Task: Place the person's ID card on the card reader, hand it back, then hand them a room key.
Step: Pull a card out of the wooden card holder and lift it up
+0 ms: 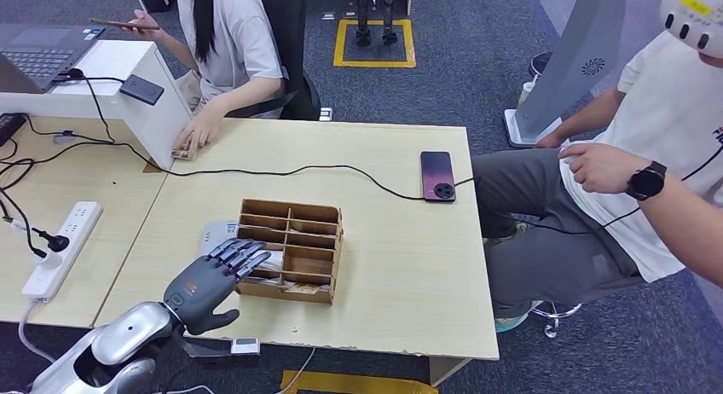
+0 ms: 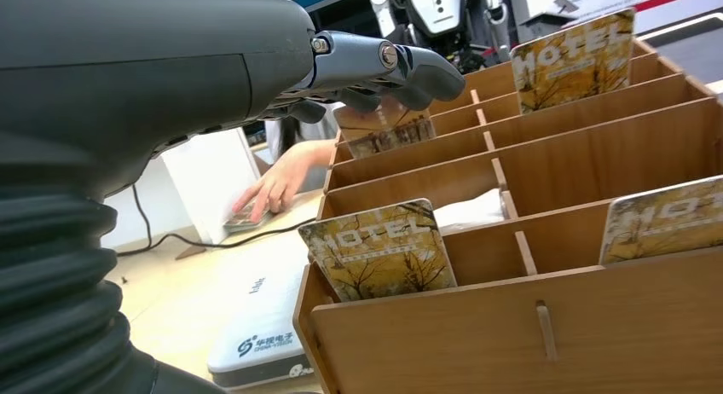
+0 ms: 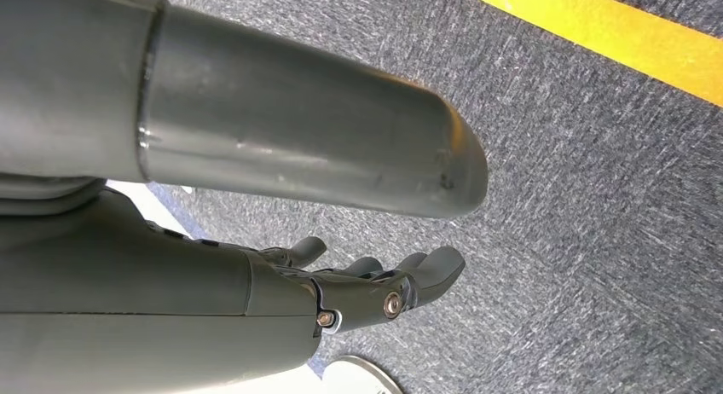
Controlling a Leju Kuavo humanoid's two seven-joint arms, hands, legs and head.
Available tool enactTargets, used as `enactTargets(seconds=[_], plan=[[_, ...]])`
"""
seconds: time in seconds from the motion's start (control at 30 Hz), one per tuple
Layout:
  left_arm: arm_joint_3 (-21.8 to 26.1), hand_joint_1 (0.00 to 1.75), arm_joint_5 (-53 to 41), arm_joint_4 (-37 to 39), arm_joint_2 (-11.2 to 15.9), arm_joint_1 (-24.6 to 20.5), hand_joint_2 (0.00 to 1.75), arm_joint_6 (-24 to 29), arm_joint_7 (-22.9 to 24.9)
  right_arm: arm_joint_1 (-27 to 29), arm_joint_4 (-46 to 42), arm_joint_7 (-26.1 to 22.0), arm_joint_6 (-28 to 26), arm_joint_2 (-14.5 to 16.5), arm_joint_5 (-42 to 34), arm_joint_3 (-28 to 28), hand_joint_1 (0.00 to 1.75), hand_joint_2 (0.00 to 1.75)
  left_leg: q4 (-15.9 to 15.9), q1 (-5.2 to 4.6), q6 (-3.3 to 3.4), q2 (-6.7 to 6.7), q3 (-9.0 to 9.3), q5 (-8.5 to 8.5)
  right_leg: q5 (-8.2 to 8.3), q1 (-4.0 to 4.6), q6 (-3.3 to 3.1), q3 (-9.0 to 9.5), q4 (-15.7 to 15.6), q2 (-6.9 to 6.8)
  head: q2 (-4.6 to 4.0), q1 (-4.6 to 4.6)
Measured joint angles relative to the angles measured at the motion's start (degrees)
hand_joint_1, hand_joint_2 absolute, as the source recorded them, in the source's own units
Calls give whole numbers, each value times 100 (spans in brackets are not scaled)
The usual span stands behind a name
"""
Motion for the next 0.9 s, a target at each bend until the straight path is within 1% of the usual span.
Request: enactTargets(seconds=[0.2, 0.43, 0.6, 0.9], plan=[[-22, 0, -25, 72, -19, -5, 175, 69, 127, -1, 1, -49, -26, 7, 31, -17, 0, 0, 0, 0, 0, 0, 0, 0, 0, 0, 0, -1, 0, 0, 0, -1], [-22, 0, -273, 314, -197, -119, 175, 254, 349, -3, 2, -92, -82, 34, 102, -18, 0, 0, 0, 0, 0, 0, 0, 0, 0, 0, 0, 0, 0, -1, 0, 1], [-22, 0, -273, 443, -283, -154, 175, 267, 378, -3, 1, -91, -91, 35, 100, -27, 0, 0, 0, 0, 0, 0, 0, 0, 0, 0, 0, 0, 0, 0, 0, 0], [-22, 0, -249, 527, -341, -153, 175, 257, 354, -3, 2, -91, -90, 35, 107, -31, 0, 0, 0, 0, 0, 0, -1, 0, 0, 0, 0, 0, 0, 0, 0, 1]])
